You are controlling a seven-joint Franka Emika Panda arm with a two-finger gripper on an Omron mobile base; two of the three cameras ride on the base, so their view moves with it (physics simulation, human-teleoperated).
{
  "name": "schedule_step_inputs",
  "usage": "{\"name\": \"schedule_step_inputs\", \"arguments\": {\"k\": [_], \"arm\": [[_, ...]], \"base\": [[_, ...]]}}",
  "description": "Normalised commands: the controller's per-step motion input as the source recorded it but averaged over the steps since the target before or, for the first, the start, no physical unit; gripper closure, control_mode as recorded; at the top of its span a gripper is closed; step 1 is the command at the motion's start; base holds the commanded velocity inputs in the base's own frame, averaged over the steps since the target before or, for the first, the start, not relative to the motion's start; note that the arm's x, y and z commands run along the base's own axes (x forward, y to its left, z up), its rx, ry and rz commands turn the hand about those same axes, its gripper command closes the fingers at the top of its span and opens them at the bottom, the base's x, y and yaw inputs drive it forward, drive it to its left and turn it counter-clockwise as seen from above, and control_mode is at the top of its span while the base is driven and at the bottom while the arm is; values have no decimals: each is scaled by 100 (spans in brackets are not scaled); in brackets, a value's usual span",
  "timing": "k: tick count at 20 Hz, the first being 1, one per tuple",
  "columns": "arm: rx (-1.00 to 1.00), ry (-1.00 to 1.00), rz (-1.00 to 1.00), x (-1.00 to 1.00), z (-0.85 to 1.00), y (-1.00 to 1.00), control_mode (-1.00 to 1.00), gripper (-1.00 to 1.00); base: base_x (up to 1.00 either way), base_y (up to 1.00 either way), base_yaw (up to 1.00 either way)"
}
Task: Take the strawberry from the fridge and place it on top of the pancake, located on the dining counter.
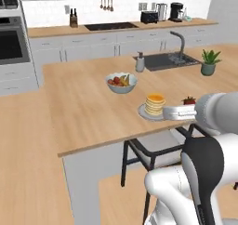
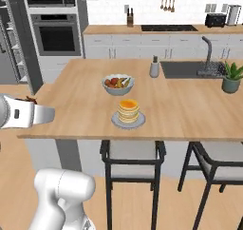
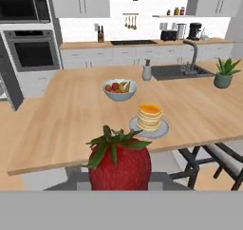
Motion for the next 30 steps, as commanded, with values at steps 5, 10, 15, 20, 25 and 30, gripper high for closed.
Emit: {"name": "schedule_step_inputs", "arguments": {"k": [5, 10, 15, 20, 25, 30], "arm": [[0, 0, 0, 0, 0, 0, 100, 100], [0, 0, 0, 0, 0, 0, 100, 100], [0, 0, 0, 0, 0, 0, 100, 100], [0, 0, 0, 0, 0, 0, 100, 100], [0, 0, 0, 0, 0, 0, 100, 100], [0, 0, 0, 0, 0, 0, 100, 100]], "base": [[16, -97, 37], [49, -88, 15], [78, -25, 5], [47, 17, 3], [-15, 34, 11], [14, 35, 18]]}}
